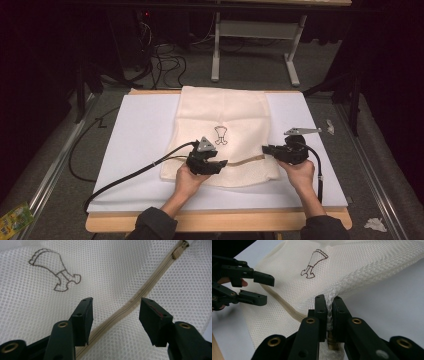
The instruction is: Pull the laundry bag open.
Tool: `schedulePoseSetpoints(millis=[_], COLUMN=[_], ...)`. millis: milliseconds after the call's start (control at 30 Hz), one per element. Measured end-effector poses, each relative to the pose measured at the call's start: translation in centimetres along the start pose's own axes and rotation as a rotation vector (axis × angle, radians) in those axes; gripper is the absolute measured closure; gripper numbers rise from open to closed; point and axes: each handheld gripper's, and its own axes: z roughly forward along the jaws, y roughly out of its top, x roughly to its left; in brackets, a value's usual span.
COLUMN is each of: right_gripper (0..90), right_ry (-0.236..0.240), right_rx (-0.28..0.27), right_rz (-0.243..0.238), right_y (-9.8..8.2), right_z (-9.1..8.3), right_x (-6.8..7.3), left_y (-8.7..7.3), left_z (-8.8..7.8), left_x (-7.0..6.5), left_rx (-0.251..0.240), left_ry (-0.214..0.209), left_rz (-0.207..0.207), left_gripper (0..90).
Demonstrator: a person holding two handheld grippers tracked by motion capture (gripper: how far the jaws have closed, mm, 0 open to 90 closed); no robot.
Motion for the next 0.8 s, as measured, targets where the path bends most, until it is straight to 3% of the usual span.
schedulePoseSetpoints(millis=[100,200,367,467,633,800], right_gripper=[85.7,85.7,85.7,85.8,85.8,85.8], right_ry=[0.001,0.003,0.008,0.01,0.019,0.028], right_rx=[0.002,0.003,0.004,0.0,-0.005,-0.005], right_rz=[-0.007,-0.008,-0.016,-0.017,-0.018,-0.025], right_y=[0.1,0.1,0.3,0.4,0.4,0.6], right_z=[0.0,0.0,0.2,0.2,0.4,0.5], right_x=[0.1,0.2,0.3,0.5,0.7,0.8], left_y=[0.3,0.8,1.1,1.3,1.9,2.3], left_z=[0.3,0.6,0.7,1.0,1.7,2.0], left_x=[-0.4,-0.8,-0.8,-0.9,-2.1,-2.7], left_rx=[0.022,0.028,0.005,0.009,0.01,-0.016], left_ry=[0.012,-0.003,-0.02,-0.052,-0.073,-0.11], left_rz=[0.03,0.043,0.013,-0.039,0.015,0.022], left_gripper=[49.9,51.2,52.6,52.7,55.7,64.0])
